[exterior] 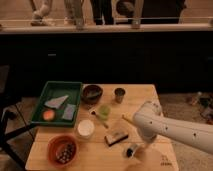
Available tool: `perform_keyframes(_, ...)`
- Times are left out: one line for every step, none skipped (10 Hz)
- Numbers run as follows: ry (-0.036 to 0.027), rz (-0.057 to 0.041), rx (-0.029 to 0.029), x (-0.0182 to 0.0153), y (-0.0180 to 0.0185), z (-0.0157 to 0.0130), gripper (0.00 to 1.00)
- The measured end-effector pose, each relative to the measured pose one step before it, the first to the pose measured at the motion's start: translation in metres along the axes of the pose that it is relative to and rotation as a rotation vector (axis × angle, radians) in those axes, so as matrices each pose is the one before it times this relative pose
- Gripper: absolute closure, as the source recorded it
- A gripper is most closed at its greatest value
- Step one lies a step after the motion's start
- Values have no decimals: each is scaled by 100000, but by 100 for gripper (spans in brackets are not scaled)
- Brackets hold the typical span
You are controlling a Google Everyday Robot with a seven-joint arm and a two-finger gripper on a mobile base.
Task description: Wipe table surface with brush
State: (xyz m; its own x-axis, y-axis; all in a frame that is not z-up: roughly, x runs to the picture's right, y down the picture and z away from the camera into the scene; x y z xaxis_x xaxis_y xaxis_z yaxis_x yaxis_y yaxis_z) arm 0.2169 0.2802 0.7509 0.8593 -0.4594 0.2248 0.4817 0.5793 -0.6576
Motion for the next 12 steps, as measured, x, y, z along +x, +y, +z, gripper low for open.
perform_keyframes(1002,529,-456,311,-116,154,99)
perform_keyframes(401,373,-411,242,-89,172,99)
perform_keyframes(-168,607,-796,265,36,482,99)
perform_keyframes(-59,467,-980,283,173,493,99)
perform_keyframes(118,-200,-888,103,-30,278,99)
perform_keyframes(43,-273,-848,17,41,261,99)
perform_keyframes(183,190,-1467,201,271,335,99)
perform_keyframes(488,500,-1584,351,425,279,99)
perform_keyframes(588,651,-1195,370,267,186,99)
perform_keyframes(1422,1141,-1518,709,324,209,99)
perform_keyframes(2962,1790,-1925,1076,316,190,99)
perform_keyframes(1594,873,-827,573,-51,6,99)
